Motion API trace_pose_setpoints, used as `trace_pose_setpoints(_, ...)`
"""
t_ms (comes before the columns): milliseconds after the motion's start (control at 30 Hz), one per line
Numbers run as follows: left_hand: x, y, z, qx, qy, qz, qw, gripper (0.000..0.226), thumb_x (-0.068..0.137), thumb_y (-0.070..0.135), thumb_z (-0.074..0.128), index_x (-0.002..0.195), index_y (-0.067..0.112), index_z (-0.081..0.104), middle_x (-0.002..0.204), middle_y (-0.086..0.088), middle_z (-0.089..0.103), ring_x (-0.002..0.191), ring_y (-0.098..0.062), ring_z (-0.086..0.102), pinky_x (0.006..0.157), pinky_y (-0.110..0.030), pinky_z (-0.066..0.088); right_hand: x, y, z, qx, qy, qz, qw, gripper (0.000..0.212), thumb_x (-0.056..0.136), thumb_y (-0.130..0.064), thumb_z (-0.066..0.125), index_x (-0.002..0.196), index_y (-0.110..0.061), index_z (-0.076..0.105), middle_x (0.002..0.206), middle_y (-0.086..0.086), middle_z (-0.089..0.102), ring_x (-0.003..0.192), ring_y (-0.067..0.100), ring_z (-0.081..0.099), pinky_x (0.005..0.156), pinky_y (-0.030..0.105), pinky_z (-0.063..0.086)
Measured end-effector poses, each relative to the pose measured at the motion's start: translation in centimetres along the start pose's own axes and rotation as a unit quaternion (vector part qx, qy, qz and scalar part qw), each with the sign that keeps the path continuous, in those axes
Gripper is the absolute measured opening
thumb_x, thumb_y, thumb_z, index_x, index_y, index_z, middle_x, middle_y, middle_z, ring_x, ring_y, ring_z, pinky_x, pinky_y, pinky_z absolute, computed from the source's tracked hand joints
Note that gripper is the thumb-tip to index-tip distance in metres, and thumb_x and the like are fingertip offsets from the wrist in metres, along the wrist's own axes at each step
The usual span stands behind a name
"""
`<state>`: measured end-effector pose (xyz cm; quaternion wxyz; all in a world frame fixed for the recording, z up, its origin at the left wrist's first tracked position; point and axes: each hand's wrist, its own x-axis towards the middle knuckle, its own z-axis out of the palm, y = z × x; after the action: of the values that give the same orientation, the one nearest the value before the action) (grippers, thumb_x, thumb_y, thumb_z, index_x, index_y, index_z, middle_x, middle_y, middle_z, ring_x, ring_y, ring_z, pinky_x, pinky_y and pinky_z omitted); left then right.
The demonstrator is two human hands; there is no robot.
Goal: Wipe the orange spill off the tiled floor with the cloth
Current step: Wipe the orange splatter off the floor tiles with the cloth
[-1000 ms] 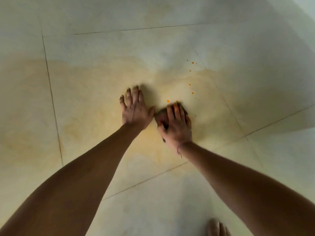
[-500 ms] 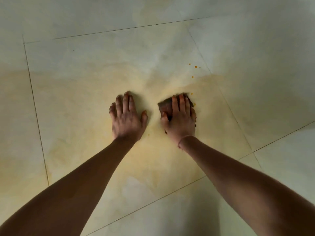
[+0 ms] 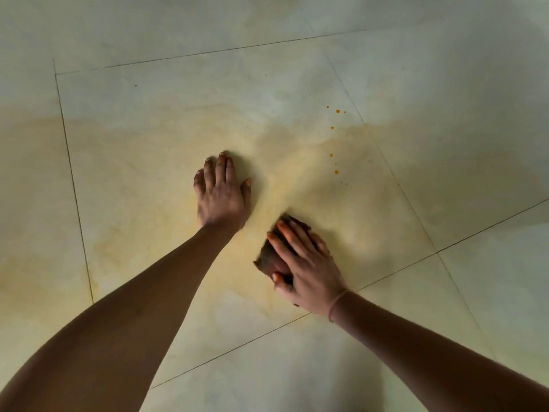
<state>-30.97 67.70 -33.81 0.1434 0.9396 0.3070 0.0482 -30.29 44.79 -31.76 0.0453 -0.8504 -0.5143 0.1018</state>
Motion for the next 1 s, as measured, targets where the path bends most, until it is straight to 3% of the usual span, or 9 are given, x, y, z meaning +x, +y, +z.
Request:
trace_pose_setpoints(67, 0.1, 0.2, 0.0, 0.007, -0.005, -0.002, 1.0, 0.063, 0.099, 0.045, 0.026, 0.147, 0.004, 0.025, 0.157, -0.011, 0.022, 0.144, -0.034, 0.014, 0.116, -0.051, 0.011, 1.2, 2.6, -0.7, -0.022, 0.021, 0.028, 0.999, 0.073, 0.083, -0.052, 0.044, 0.149, -0.021, 0.033, 0.157, 0.009, 0.028, 0.144, 0.028, 0.026, 0.114, 0.047, 0.027)
trace_pose_setpoints(167, 0.2, 0.1, 0.2, 0.011, -0.013, -0.008, 1.0, 0.064, 0.098, 0.045, 0.029, 0.147, 0.004, 0.025, 0.156, -0.012, 0.023, 0.144, -0.035, 0.014, 0.115, -0.051, 0.011, 6.8, 2.0, -1.8, 0.003, 0.038, 0.164, 0.986, 0.07, 0.081, -0.047, 0.044, 0.146, -0.02, 0.038, 0.157, 0.009, 0.03, 0.145, 0.028, 0.024, 0.115, 0.046, 0.024)
trace_pose_setpoints(300, 0.8, 0.2, -0.9, -0.005, -0.047, -0.015, 0.999, 0.065, 0.097, 0.043, 0.038, 0.147, 0.004, 0.022, 0.157, -0.01, 0.02, 0.144, -0.033, 0.01, 0.116, -0.051, 0.009, 2.5, -4.3, 0.8, 0.039, 0.047, 0.005, 0.998, 0.07, 0.08, -0.046, 0.05, 0.143, -0.018, 0.043, 0.154, 0.01, 0.034, 0.146, 0.029, 0.023, 0.117, 0.045, 0.02)
trace_pose_setpoints(400, 0.8, 1.3, -1.9, 0.032, -0.056, -0.016, 0.998, 0.068, 0.095, 0.047, 0.04, 0.147, 0.005, 0.023, 0.158, -0.009, 0.017, 0.145, -0.031, 0.009, 0.115, -0.052, 0.01, -3.3, -1.1, 0.5, 0.046, 0.026, -0.05, 0.997, 0.071, 0.081, -0.049, 0.049, 0.144, -0.019, 0.042, 0.155, 0.01, 0.034, 0.145, 0.03, 0.028, 0.115, 0.045, 0.023)
trace_pose_setpoints(467, 1.0, 3.4, -1.6, 0.049, -0.054, 0.015, 0.997, 0.071, 0.094, 0.05, 0.039, 0.148, 0.007, 0.022, 0.159, -0.007, 0.013, 0.146, -0.029, 0.009, 0.115, -0.051, 0.01, -2.2, 4.0, -0.5, 0.031, 0.045, 0.031, 0.998, 0.071, 0.08, -0.05, 0.046, 0.143, -0.016, 0.045, 0.152, 0.013, 0.038, 0.139, 0.034, 0.037, 0.111, 0.048, 0.029)
trace_pose_setpoints(533, 1.5, 6.1, -0.7, 0.037, -0.065, 0.046, 0.996, 0.074, 0.094, 0.054, 0.038, 0.149, 0.008, 0.02, 0.16, -0.005, 0.011, 0.146, -0.028, 0.009, 0.115, -0.051, 0.011, 1.8, 8.3, -1.9, 0.023, 0.066, 0.188, 0.98, 0.073, 0.084, -0.05, 0.043, 0.148, -0.017, 0.036, 0.157, 0.012, 0.028, 0.144, 0.031, 0.027, 0.115, 0.047, 0.023)
trace_pose_setpoints(600, 2.7, 8.2, 0.6, 0.04, -0.066, 0.063, 0.995, 0.075, 0.094, 0.056, 0.036, 0.149, 0.009, 0.02, 0.16, -0.005, 0.011, 0.146, -0.028, 0.01, 0.115, -0.05, 0.012, 4.9, 9.5, -2.3, 0.037, 0.076, 0.282, 0.956, 0.072, 0.088, -0.049, 0.042, 0.151, -0.019, 0.027, 0.16, 0.009, 0.02, 0.148, 0.027, 0.016, 0.117, 0.045, 0.017)
trace_pose_setpoints(800, 7.4, 8.6, 1.3, 0.045, -0.043, 0.052, 0.997, 0.087, 0.09, 0.068, 0.027, 0.15, 0.006, 0.016, 0.16, -0.008, 0.014, 0.146, -0.027, 0.009, 0.116, -0.048, 0.012, 0.2, 7.0, -0.3, 0.045, 0.085, 0.223, 0.97, 0.078, 0.08, -0.053, 0.046, 0.148, -0.019, 0.031, 0.156, 0.011, 0.029, 0.143, 0.03, 0.027, 0.113, 0.048, 0.027)
trace_pose_setpoints(1000, 7.9, 8.2, 2.5, 0.051, -0.026, 0.054, 0.997, 0.084, 0.091, 0.066, 0.027, 0.149, 0.005, 0.02, 0.158, -0.009, 0.021, 0.145, -0.029, 0.013, 0.116, -0.048, 0.014, 14.0, 12.6, -3.6, 0.065, 0.1, 0.315, 0.942, 0.075, 0.085, -0.052, 0.041, 0.151, -0.018, 0.028, 0.16, 0.009, 0.022, 0.148, 0.026, 0.016, 0.118, 0.045, 0.015)
